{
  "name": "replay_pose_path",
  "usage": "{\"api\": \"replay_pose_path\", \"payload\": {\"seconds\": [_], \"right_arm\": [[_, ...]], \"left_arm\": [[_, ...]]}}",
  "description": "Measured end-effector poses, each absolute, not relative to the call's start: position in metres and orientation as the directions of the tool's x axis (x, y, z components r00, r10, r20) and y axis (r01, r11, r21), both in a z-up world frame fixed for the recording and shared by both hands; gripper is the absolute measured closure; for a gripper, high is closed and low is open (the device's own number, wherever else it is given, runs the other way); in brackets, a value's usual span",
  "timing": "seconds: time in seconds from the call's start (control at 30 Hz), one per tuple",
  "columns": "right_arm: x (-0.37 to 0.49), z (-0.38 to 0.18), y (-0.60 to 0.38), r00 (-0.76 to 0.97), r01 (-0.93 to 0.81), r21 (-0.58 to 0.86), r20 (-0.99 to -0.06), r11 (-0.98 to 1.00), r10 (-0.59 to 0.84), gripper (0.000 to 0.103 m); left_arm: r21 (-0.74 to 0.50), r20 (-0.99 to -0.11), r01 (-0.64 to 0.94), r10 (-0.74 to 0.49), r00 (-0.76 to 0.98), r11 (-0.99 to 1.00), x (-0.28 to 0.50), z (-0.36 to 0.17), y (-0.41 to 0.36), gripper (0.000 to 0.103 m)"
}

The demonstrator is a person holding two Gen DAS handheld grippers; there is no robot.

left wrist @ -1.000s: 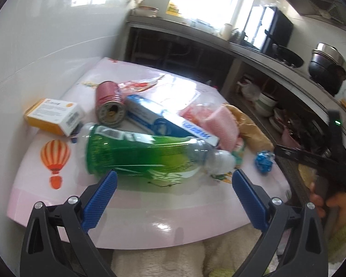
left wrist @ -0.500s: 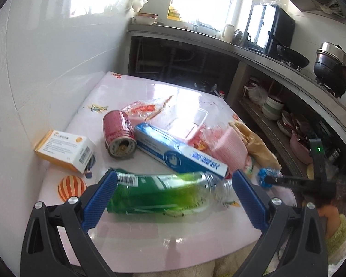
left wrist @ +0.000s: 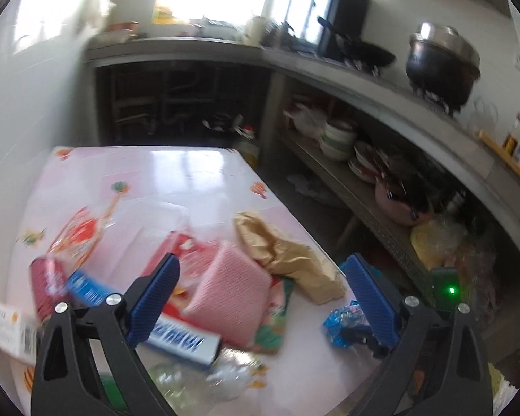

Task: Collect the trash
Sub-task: 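Grasp the tan paper towel with the left tool while right holds wrapper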

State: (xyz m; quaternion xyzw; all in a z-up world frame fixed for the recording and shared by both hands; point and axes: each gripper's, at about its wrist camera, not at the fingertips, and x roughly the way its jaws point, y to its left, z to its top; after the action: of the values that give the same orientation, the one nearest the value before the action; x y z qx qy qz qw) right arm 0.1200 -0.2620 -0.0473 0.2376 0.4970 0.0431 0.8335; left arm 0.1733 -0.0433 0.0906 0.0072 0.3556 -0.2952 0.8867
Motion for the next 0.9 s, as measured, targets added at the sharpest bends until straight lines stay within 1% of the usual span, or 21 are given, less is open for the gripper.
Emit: {"api": "replay_pose_path", "payload": {"seconds": [0.03, 0.07, 0.2, 0.27, 0.3, 0.37, 0.43, 0.47, 0.53, 0.57, 0.63, 0.67, 0.7, 0.73, 0.83, 0.9], "right_arm": [[0.118, -0.048, -0.265, 0.504, 0.168, 0.445, -0.806, 0.879, 0.312, 0.09], [0.117, -0.049, -0.267, 0.505, 0.171, 0.454, -0.803, 0.875, 0.318, 0.09], [0.119, -0.051, -0.27, 0.511, 0.171, 0.473, -0.793, 0.864, 0.333, 0.09], [0.119, -0.05, -0.274, 0.515, 0.168, 0.479, -0.788, 0.862, 0.338, 0.09], [0.119, -0.051, -0.276, 0.518, 0.166, 0.481, -0.785, 0.861, 0.339, 0.09], [0.119, -0.052, -0.281, 0.523, 0.164, 0.491, -0.779, 0.856, 0.346, 0.09], [0.117, -0.053, -0.285, 0.526, 0.162, 0.502, -0.772, 0.85, 0.356, 0.09], [0.116, -0.053, -0.286, 0.529, 0.159, 0.506, -0.769, 0.848, 0.359, 0.09], [0.113, -0.055, -0.289, 0.533, 0.153, 0.511, -0.763, 0.846, 0.365, 0.09], [0.112, -0.055, -0.29, 0.534, 0.152, 0.517, -0.76, 0.843, 0.37, 0.09], [0.11, -0.057, -0.292, 0.537, 0.148, 0.524, -0.755, 0.839, 0.377, 0.09], [0.109, -0.057, -0.294, 0.539, 0.146, 0.525, -0.753, 0.838, 0.378, 0.09], [0.108, -0.057, -0.296, 0.542, 0.145, 0.528, -0.75, 0.837, 0.38, 0.09], [0.107, -0.057, -0.298, 0.546, 0.145, 0.531, -0.746, 0.835, 0.38, 0.09], [0.106, -0.055, -0.304, 0.565, 0.15, 0.541, -0.734, 0.828, 0.377, 0.091], [0.103, -0.053, -0.31, 0.583, 0.157, 0.548, -0.723, 0.821, 0.371, 0.091]], "left_arm": [[-0.2, -0.65, 0.564, -0.539, 0.536, 0.801, 0.182, 0.089, -0.061, 0.01], [-0.191, -0.683, 0.588, -0.537, 0.495, 0.786, 0.192, 0.084, -0.08, 0.01], [-0.12, -0.793, 0.673, -0.478, 0.377, 0.73, 0.225, 0.054, -0.146, 0.01], [-0.012, -0.861, 0.703, -0.364, 0.354, 0.711, 0.238, 0.032, -0.176, 0.016], [0.03, -0.882, 0.716, -0.319, 0.347, 0.697, 0.242, 0.022, -0.186, 0.02], [0.09, -0.921, 0.738, -0.225, 0.317, 0.669, 0.25, 0.001, -0.203, 0.025], [0.135, -0.944, 0.755, -0.148, 0.294, 0.642, 0.254, -0.017, -0.212, 0.036], [0.153, -0.951, 0.761, -0.116, 0.288, 0.631, 0.256, -0.025, -0.214, 0.04], [0.167, -0.959, 0.772, -0.08, 0.272, 0.613, 0.259, -0.036, -0.215, 0.05], [0.171, -0.962, 0.773, -0.067, 0.266, 0.611, 0.261, -0.041, -0.214, 0.053], [0.177, -0.964, 0.77, -0.051, 0.263, 0.613, 0.264, -0.048, -0.214, 0.071], [0.173, -0.965, 0.771, -0.051, 0.258, 0.613, 0.265, -0.049, -0.213, 0.075], [0.168, -0.965, 0.77, -0.058, 0.257, 0.615, 0.267, -0.05, -0.211, 0.085], [0.169, -0.962, 0.77, -0.065, 0.264, 0.615, 0.267, -0.048, -0.21, 0.09], [0.183, -0.94, 0.755, -0.113, 0.322, 0.63, 0.273, -0.029, -0.209, 0.095], [0.167, -0.922, 0.742, -0.163, 0.35, 0.649, 0.272, -0.01, -0.208, 0.096]]}}
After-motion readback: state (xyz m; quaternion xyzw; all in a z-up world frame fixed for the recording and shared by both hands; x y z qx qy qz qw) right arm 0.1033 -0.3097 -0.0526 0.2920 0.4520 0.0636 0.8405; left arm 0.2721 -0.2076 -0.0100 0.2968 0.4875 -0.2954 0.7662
